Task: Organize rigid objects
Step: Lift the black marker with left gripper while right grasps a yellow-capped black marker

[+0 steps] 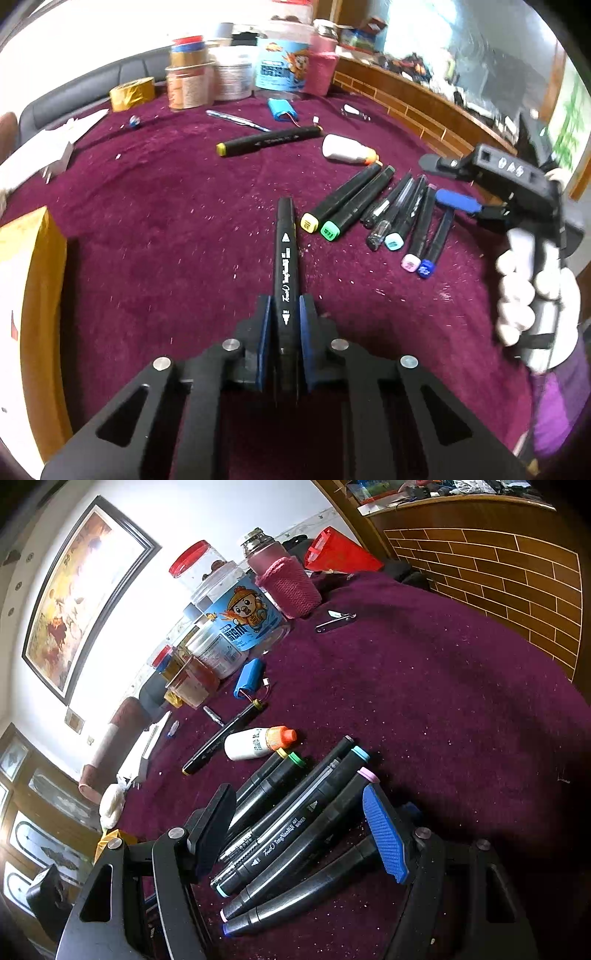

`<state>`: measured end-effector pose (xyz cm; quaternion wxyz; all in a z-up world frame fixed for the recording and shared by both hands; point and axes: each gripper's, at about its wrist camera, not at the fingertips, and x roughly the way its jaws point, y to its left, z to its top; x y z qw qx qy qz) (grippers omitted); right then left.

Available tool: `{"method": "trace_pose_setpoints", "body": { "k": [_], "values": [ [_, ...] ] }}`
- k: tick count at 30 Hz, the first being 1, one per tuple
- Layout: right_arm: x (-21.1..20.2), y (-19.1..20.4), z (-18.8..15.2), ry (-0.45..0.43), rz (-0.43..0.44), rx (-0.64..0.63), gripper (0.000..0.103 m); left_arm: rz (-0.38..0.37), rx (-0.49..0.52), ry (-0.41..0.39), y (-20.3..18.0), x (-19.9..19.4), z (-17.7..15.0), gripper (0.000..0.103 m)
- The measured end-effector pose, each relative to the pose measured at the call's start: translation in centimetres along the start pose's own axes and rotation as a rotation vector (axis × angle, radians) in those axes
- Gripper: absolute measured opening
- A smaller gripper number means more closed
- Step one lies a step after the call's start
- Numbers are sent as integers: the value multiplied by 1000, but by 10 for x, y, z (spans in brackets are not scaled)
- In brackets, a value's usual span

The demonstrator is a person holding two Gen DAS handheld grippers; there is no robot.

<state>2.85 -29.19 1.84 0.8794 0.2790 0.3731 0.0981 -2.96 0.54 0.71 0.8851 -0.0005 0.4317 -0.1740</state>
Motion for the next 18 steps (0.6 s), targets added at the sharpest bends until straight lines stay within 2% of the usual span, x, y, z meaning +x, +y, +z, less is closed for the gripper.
{"method": "trace_pose_setpoints", "body": {
  "k": [7,13,18],
  "values": [
    [1,1,-1,-3,-4,-11,66,-129,-140,-131,7,-54,-19,12],
    [-9,-11,3,-17,19,64,66,-153,-142,-174,9,-79,-32,12],
    [-30,-5,-2,-25,-30,12,66,-193,-164,-200,18,-89,-42,12]
  ]
}}
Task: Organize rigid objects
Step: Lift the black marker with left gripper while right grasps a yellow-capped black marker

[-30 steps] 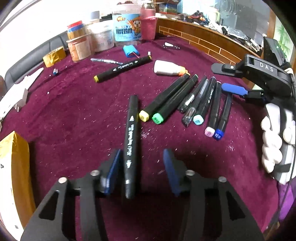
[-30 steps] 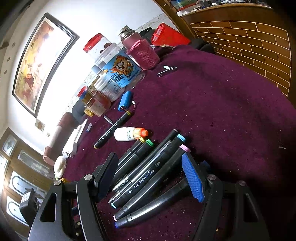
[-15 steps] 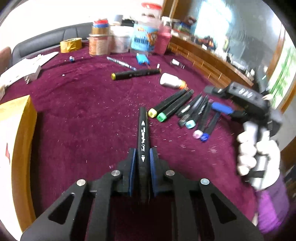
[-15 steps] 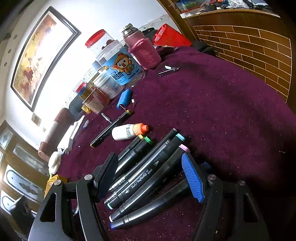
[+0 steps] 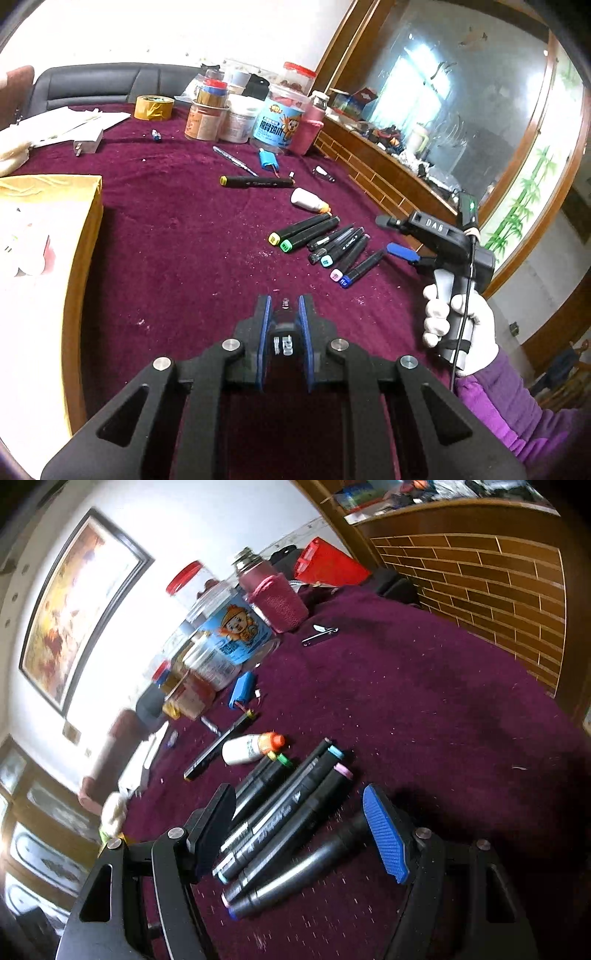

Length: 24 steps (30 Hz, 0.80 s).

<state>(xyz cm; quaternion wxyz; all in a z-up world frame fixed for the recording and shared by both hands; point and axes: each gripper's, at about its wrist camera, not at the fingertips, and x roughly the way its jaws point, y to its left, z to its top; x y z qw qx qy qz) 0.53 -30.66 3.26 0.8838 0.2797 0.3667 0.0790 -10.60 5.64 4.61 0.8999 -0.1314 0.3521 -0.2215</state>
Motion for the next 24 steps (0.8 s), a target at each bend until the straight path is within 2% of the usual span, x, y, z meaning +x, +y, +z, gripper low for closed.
{"method": "trace_pose_setpoints", "body": {
  "k": [3,6,12,18,22,24],
  "values": [
    [-2,9,0,27,-48,-64,66,-24,-13,-27,4,-8,1,12],
    [0,18,-1,63,-52,-108,66,-39,-16,-62,6,-21,2,12],
    [12,57,-18,155,18,-200,66,-69,-33,-105,14,-39,4,12],
    [51,101,-5,233,129,-152,66,-88,-49,-137,19,-52,0,12],
    [90,130,14,260,77,-166,66,-104,-63,-167,25,-64,-2,12],
    [113,137,20,285,48,-133,66,-112,-72,-183,31,-72,-2,12]
  ]
}}
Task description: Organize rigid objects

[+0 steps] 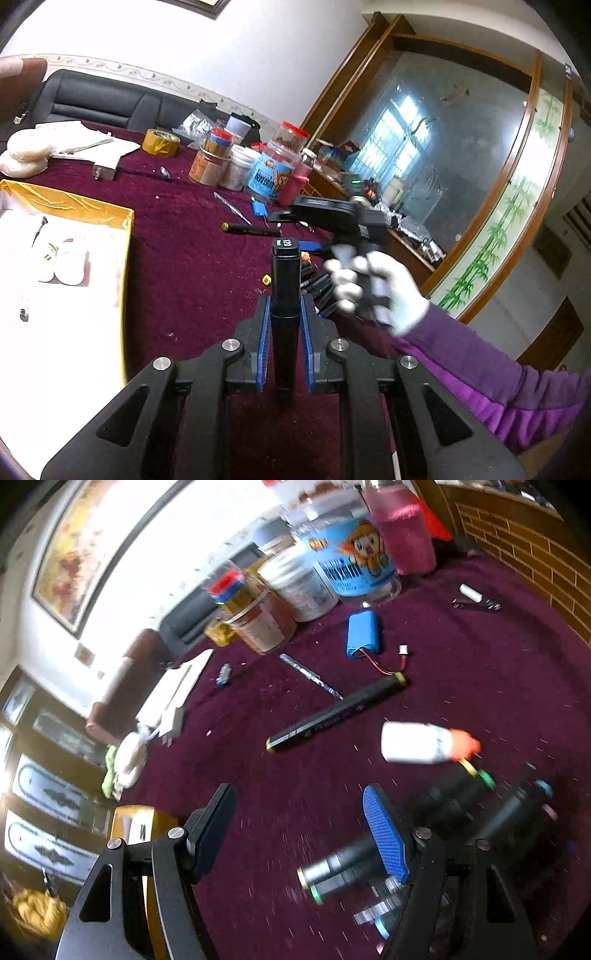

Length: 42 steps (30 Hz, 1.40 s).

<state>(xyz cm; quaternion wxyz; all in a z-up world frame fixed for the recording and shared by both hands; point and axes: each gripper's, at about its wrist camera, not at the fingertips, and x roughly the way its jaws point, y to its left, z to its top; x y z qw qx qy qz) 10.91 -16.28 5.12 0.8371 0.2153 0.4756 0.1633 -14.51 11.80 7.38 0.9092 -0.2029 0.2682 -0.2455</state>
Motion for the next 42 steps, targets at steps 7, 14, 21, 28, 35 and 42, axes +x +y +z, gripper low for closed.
{"method": "trace_pose_setpoints", "body": {
  "k": [7,14,21,28,35,42],
  "values": [
    [62,-3,41,34,-117,245,66,-8,-42,-36,23,-24,6,12],
    [84,14,48,-11,-358,222,33,-7,-102,-75,48,-44,5,12],
    [65,-10,36,-4,-201,271,14,13,-144,-135,65,-73,11,12],
    [23,-2,2,24,16,187,13,105,-189,-197,93,-114,20,12],
    [2,74,-40,94,221,5,12,268,-216,-123,131,-123,27,12],
    [23,165,-88,172,278,-198,4,331,-243,-91,167,-114,38,12]
  ]
}}
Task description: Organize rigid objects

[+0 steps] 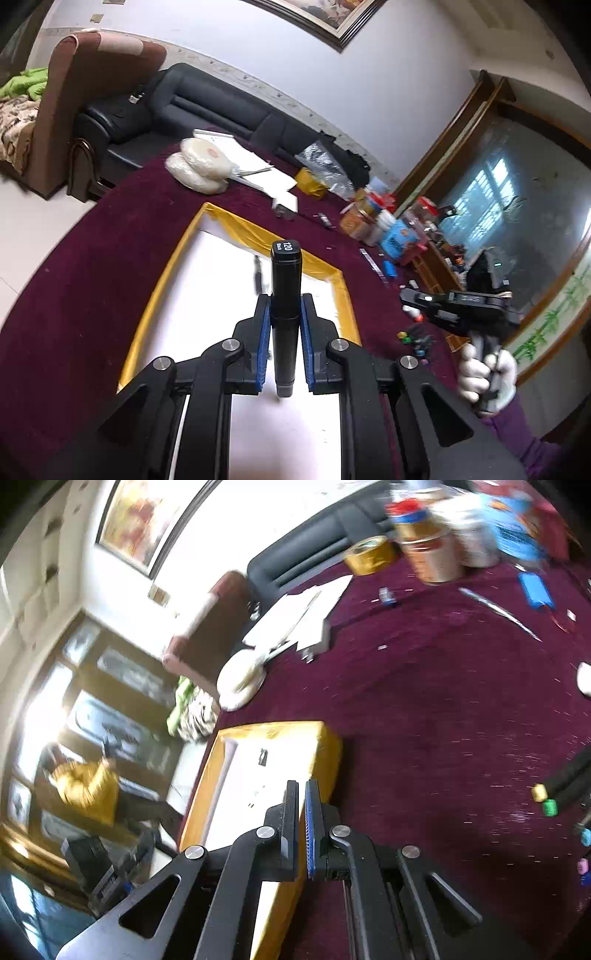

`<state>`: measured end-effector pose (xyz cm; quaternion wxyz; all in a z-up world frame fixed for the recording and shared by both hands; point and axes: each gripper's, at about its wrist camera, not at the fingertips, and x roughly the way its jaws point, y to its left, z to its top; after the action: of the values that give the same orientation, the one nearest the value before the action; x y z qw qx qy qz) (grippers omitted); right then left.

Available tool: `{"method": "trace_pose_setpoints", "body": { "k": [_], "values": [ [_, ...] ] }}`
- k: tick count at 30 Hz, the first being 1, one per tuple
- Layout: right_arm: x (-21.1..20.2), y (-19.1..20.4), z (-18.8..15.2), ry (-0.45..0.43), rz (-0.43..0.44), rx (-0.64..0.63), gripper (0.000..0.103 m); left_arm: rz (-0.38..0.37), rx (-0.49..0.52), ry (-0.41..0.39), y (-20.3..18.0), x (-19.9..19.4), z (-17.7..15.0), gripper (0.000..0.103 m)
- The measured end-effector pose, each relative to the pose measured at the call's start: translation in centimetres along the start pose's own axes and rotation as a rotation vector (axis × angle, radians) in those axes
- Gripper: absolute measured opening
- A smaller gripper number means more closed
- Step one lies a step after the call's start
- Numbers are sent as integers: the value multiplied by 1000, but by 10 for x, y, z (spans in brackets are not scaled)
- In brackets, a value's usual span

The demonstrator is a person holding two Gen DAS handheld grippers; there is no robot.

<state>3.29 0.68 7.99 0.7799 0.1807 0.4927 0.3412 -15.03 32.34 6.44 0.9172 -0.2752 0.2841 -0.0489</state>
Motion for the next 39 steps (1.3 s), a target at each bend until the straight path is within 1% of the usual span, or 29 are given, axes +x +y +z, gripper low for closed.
{"method": "trace_pose_setpoints", "body": {
  "k": [2,3,4,5,6,7,8,11,13,14,16,19,20,23,24,26,31,35,39],
  "values": [
    [6,10,-4,-7,-18,-25,4,3,-2,9,4,5,1,12],
    [4,13,-6,-10,-42,-53,5,-1,-4,14,6,8,2,12],
    [6,17,-11,-2,-93,-99,7,-4,-7,19,8,10,2,12],
    [5,17,-15,7,-116,-124,14,-9,-12,23,10,11,1,12],
    [6,16,-20,29,-137,-155,27,-19,-16,28,13,12,1,13],
    [9,14,-31,72,-170,-191,33,-23,-16,32,14,13,1,13],
    [11,13,-38,91,-186,-207,40,-23,-15,36,15,15,0,13],
    [13,7,-75,168,-216,-277,40,-11,-22,68,19,27,3,13],
    [18,6,-97,203,-236,-320,40,-7,-27,85,21,36,8,13],
    [19,6,-104,210,-249,-336,40,-3,-36,96,22,41,12,13],
    [23,5,-118,215,-303,-389,40,-6,-64,124,27,55,19,13],
    [27,8,-131,205,-362,-464,39,18,-86,149,31,73,29,13],
    [28,9,-133,202,-377,-480,38,32,-81,155,30,79,31,13],
    [28,11,-139,186,-425,-526,22,69,-68,188,27,100,34,13],
    [26,8,-139,182,-419,-520,17,85,-63,202,27,108,34,13],
    [22,2,-136,175,-408,-499,13,107,-58,223,26,119,33,13],
    [20,-5,-131,160,-343,-430,13,166,-58,261,30,142,31,13],
    [9,-22,-118,155,-223,-301,13,189,-65,248,31,141,31,13],
    [-12,-36,-103,133,-83,-181,13,166,-85,220,30,123,34,18]
  ]
}}
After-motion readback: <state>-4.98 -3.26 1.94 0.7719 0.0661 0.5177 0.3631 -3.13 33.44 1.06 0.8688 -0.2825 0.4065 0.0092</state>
